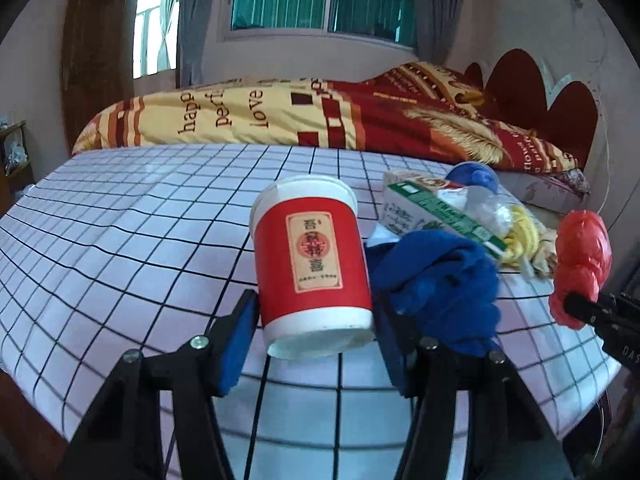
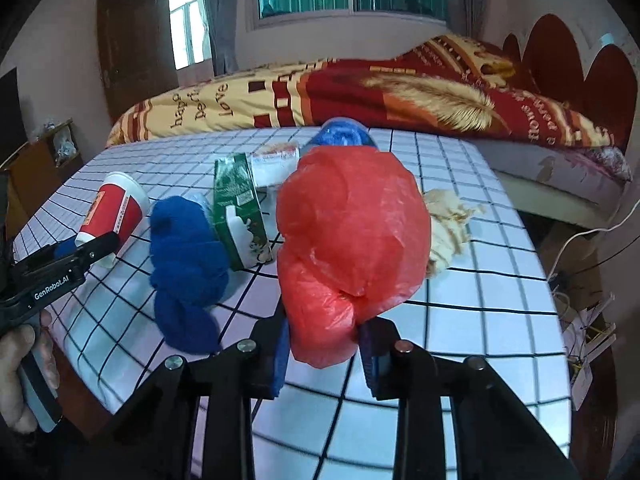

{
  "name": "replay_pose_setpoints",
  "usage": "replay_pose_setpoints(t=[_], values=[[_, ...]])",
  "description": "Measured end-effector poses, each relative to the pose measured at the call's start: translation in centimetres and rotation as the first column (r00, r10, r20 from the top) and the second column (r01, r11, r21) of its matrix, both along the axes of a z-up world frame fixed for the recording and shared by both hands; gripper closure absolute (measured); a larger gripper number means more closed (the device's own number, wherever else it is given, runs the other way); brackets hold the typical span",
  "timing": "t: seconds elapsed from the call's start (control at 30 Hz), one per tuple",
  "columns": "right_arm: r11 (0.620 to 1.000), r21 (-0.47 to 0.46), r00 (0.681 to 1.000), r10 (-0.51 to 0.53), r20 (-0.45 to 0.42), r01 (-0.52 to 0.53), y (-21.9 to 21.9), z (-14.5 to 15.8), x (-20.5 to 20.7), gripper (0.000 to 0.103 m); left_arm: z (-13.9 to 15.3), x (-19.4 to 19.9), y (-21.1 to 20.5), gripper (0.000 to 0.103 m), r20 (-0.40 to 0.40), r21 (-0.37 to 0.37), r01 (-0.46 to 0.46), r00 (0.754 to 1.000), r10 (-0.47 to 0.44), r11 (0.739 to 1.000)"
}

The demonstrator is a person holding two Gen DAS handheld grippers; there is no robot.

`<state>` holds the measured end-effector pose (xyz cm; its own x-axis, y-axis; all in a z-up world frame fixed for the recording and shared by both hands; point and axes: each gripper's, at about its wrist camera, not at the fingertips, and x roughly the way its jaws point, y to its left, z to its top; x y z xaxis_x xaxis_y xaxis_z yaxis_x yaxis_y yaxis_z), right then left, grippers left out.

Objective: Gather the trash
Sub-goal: 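Grasp the red-and-white cup with the left tool while the right tool grasps the red bag, then carry red cup and red bag over the bin and open both tools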

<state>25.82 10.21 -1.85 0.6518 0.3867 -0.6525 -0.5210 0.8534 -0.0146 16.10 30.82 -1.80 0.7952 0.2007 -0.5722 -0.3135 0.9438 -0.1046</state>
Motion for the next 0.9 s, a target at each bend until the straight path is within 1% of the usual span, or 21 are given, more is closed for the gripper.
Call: replay_pose_setpoints(t=[0.17, 0.3, 0.4, 0.5, 0.67, 0.8, 0.9], values=[[1.000, 0.001, 0.999, -0.003, 0.052, 0.003, -2.0, 1.8, -2.3, 0.071, 1.1, -2.2, -2.0, 0.045, 0.024, 0.005, 0.038, 0.999, -0.038, 0.999], [1.000, 0.011, 0.996, -0.029, 0.085, 0.028, -4.5, 3.1, -4.4, 0.071, 2.0, -3.5, -5.1, 0.045, 0.047, 0.018, 0.118, 0.992, -0.118, 0.993], [0.998, 0.028, 0.992, -0.063, 0.106, 0.060, -7.3, 3.8, -6.4, 0.071, 2.5, -4.4, -7.5, 0.045, 0.064, 0.024, 0.167, 0.984, -0.169, 0.986], [0.996, 0.021, 0.988, -0.089, 0.123, 0.087, -9.9, 4.2, -8.0, 0.071, 2.8, -4.7, -9.6, 0.045, 0.069, 0.027, 0.213, 0.974, -0.214, 0.977], [0.988, 0.005, 0.979, -0.152, 0.138, 0.153, -15.0, 4.4, -10.0, 0.071, 3.1, -4.8, -13.6, 0.045, 0.071, 0.031, 0.297, 0.952, -0.299, 0.954], [0.976, -0.005, 0.965, -0.213, 0.154, 0.216, -19.0, 4.7, -11.3, 0.071, 3.4, -4.8, -17.1, 0.045, 0.073, 0.049, 0.375, 0.923, -0.378, 0.926], [0.961, 0.017, 0.948, -0.275, 0.158, 0.276, -22.3, 4.8, -12.0, 0.071, 3.5, -4.6, -19.6, 0.045, 0.069, 0.059, 0.425, 0.901, -0.428, 0.903]])
